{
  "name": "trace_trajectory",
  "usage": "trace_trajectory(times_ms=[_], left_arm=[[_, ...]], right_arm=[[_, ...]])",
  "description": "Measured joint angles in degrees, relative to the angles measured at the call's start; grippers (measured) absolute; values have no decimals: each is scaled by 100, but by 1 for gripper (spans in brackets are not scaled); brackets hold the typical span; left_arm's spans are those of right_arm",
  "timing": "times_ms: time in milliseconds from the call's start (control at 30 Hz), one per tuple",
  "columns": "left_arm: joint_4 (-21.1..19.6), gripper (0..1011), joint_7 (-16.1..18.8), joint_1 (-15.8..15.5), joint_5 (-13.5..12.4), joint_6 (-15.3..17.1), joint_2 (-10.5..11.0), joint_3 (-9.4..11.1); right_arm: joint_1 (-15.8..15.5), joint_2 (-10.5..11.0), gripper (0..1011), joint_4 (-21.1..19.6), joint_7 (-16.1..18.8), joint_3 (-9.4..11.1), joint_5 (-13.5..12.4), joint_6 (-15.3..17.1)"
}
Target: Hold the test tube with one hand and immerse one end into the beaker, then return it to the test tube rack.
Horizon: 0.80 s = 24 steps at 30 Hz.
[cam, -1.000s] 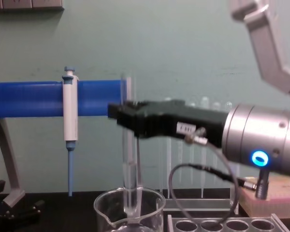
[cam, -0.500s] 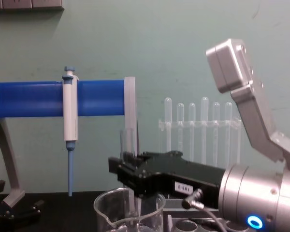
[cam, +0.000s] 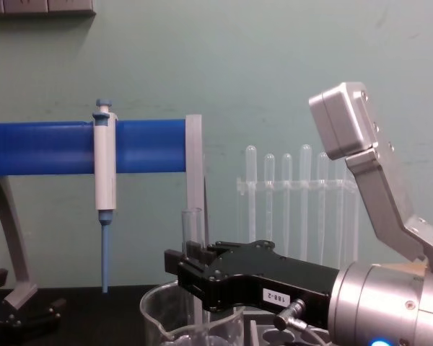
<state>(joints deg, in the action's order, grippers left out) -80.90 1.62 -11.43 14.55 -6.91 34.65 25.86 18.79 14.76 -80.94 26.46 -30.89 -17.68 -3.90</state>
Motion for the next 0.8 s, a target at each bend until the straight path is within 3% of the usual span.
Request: trace_trajectory(times_ms=[800], left_arm=[[0,1000,0,0,0,0,0,0]], right_arm=[[9,8,225,-17,-3,-4,-4,8]])
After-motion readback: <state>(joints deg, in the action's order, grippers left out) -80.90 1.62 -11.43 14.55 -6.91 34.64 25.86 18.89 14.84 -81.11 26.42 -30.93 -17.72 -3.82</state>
